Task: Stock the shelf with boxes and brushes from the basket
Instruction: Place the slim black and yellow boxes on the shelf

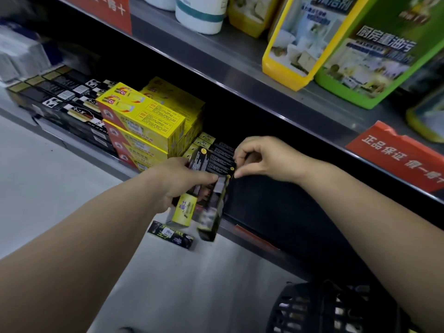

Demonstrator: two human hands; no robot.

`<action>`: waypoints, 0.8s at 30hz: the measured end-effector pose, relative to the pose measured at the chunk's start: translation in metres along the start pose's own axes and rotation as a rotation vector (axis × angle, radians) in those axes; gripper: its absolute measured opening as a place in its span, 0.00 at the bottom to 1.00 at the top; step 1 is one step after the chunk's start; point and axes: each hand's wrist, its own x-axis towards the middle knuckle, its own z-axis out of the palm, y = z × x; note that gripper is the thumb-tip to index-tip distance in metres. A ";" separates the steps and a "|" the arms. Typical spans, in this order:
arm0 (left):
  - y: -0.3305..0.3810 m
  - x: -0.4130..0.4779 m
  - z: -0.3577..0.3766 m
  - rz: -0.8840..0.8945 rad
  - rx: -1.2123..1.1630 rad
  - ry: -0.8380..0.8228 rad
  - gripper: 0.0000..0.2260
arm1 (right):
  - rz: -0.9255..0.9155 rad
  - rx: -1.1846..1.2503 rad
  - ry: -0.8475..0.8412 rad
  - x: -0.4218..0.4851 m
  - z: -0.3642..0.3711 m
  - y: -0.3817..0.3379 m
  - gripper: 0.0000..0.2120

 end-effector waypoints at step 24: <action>0.007 0.003 0.011 0.053 0.371 -0.081 0.16 | -0.123 -0.034 0.029 -0.007 0.044 -0.003 0.16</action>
